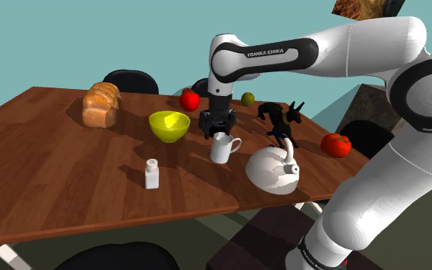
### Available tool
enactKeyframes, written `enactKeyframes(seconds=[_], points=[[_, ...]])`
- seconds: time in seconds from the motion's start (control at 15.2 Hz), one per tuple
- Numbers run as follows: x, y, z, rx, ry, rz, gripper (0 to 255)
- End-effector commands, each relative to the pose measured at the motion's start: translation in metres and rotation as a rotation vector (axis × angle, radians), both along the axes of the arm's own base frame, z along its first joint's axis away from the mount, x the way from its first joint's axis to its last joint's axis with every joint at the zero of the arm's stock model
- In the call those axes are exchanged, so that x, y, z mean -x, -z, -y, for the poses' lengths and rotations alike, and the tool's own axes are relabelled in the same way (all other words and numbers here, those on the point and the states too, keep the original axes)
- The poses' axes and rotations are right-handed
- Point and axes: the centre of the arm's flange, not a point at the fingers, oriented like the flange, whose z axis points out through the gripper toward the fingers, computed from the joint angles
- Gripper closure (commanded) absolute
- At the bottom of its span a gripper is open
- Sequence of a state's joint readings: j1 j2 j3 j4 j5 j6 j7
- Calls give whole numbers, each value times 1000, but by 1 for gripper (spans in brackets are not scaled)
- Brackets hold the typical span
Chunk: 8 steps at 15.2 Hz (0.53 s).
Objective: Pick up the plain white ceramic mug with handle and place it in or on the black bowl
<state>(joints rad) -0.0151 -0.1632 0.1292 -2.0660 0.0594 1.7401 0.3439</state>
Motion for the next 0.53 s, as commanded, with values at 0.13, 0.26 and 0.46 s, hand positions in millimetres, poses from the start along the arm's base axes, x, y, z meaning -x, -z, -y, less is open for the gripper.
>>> enactKeyframes(seconds=[0.13, 0.26, 0.46], points=[[-3, 22, -3, 2, 10, -3, 0], [-1, 32, -3, 2, 10, -3, 0], [0, 40, -3, 2, 10, -3, 0]])
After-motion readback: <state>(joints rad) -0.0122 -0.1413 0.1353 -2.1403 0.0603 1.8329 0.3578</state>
